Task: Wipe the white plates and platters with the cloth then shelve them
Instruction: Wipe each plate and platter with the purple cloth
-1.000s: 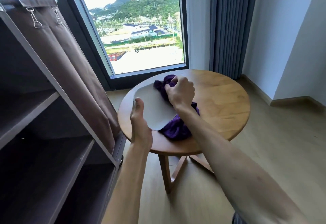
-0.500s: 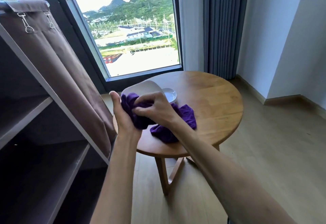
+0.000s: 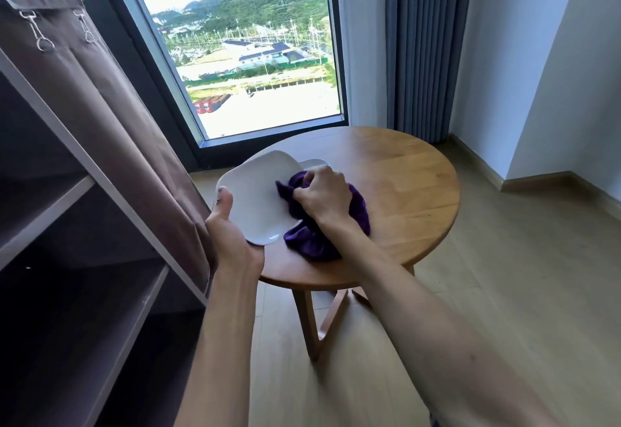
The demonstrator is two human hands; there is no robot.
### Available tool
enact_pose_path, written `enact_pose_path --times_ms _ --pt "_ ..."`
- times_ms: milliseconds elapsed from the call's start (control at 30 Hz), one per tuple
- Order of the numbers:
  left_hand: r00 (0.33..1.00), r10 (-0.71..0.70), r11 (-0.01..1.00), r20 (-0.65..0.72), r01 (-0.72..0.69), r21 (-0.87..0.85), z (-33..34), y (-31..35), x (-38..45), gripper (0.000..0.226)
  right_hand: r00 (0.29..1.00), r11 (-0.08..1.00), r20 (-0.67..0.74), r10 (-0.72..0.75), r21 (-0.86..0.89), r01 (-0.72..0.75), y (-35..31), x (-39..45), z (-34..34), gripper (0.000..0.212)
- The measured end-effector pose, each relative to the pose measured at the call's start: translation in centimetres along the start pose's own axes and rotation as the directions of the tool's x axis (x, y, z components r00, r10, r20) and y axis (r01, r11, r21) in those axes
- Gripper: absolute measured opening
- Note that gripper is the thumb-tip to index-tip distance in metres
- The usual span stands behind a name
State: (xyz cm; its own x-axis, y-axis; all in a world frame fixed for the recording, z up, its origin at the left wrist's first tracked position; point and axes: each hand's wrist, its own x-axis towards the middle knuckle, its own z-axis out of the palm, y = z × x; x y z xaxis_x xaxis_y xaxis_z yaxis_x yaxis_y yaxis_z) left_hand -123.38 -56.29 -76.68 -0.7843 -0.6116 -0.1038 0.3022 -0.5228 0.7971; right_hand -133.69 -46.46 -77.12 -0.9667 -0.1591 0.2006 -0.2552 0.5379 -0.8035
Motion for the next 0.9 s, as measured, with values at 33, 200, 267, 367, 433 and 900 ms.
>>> enact_pose_path --times_ms 33,200,267,367,433,900 --pt "1.000 0.021 0.999 0.016 -0.021 0.035 -0.1 -0.2 -0.3 0.047 0.999 1.000 -0.041 0.019 -0.007 -0.019 0.3 0.3 0.1 0.004" --pt "0.997 -0.026 0.985 0.078 0.012 0.174 0.6 -1.3 -1.8 0.034 0.969 0.989 -0.234 0.085 0.138 -0.054 -0.7 1.5 -0.2 0.012" --pt "0.995 -0.021 0.983 0.101 0.002 0.184 0.9 -1.7 -1.9 0.029 0.971 0.971 -0.222 0.093 0.235 -0.039 -1.8 2.0 -0.9 0.011" --pt "0.988 -0.034 0.985 0.148 0.008 0.175 2.0 -1.6 -1.2 0.039 0.992 0.940 -0.126 -0.018 0.337 0.059 -3.3 1.2 -1.5 0.010" --pt "0.991 -0.080 0.986 0.111 0.062 0.157 3.0 -1.4 -0.8 0.055 0.994 0.893 -0.052 -0.098 0.436 0.110 -4.1 -0.1 -1.2 0.009" --pt "0.992 -0.128 0.988 0.016 0.129 -0.088 1.3 -2.2 0.7 0.047 0.885 0.994 0.463 -0.054 0.109 0.003 -2.8 -1.8 -2.2 0.005"
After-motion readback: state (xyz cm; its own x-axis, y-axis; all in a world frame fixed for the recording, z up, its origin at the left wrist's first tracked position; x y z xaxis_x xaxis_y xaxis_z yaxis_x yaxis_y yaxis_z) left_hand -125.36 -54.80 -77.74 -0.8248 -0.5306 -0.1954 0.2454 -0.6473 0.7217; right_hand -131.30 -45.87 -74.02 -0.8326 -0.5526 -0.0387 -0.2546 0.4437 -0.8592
